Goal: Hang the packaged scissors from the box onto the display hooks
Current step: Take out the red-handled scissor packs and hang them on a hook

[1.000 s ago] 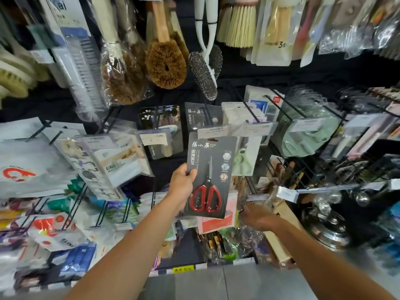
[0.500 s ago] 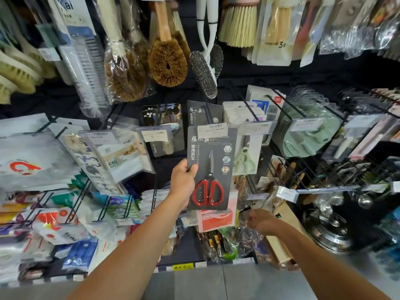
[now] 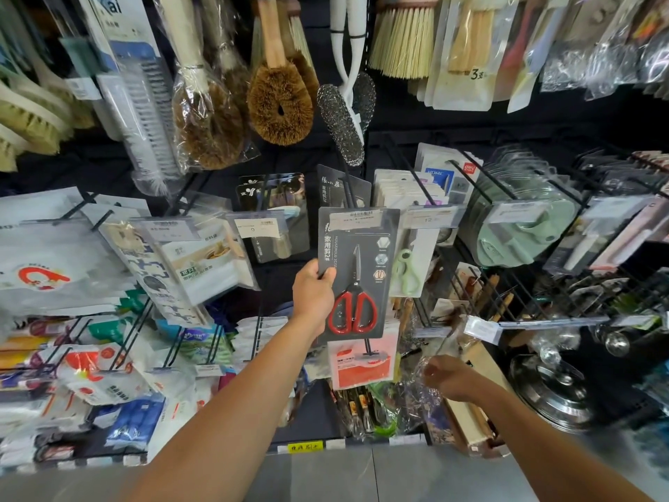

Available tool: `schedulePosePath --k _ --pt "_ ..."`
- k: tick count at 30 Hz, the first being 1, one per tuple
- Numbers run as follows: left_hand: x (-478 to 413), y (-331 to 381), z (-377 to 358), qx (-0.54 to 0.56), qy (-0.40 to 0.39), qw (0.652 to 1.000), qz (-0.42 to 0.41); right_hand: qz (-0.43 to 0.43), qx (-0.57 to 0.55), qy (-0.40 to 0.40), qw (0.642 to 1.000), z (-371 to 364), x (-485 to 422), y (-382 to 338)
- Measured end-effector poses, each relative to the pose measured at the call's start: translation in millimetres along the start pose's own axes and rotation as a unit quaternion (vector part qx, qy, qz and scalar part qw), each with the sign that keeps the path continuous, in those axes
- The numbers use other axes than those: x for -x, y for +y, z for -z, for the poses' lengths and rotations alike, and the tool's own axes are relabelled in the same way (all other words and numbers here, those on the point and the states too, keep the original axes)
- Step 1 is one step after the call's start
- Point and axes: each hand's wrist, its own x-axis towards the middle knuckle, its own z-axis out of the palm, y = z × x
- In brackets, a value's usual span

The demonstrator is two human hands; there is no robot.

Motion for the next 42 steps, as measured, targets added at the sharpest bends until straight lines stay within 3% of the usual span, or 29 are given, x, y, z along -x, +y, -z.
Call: schedulePosePath --k 2,7,12,13,14,16,18,20,22,34,39,42 --pt "0 -2 2 -0.001 0.010 1.000 -0.008 -0.026 -0.079 0.037 0.996 -1 -6 -3" --pt "-4 -8 8 -0.002 0.015 1.000 0.001 -0.015 0.074 0.093 0.993 -8 6 -23" --pt "-18 4 1 0.002 0.018 1.000 0.016 0.049 0.208 0.040 0.976 3 2 -18" --pt "-23 5 -1 0.006 0.018 1.000 0.016 0.085 0.197 0.040 0.976 6 -2 -14" --pt "-27 6 -2 0.008 0.014 1.000 0.017 0.085 0.132 0.061 0.986 4 -5 -13" --pt "-36 10 -5 0.008 0.009 1.000 0.024 0.074 0.052 0.028 0.995 5 -4 -1" --pt "-45 15 -8 0.006 0.014 0.999 0.030 0.094 0.162 0.049 0.981 10 2 -9" --pt "-56 18 -10 0.005 0.017 0.999 0.036 0.122 0.401 0.058 0.906 12 9 -12" --pt "-65 21 -11 -0.003 0.021 0.999 0.047 0.100 0.436 0.076 0.891 10 8 -16" --pt "-99 29 -14 -0.072 0.026 0.994 0.079 0.118 0.437 0.085 0.888 -4 35 -18" --pt "-76 12 -8 -0.079 -0.027 0.987 0.134 0.119 0.453 0.110 0.877 -22 47 -10" --pt "-38 -22 -1 -0.092 -0.103 0.976 0.171 0.105 0.453 0.119 0.877 -34 50 -2"
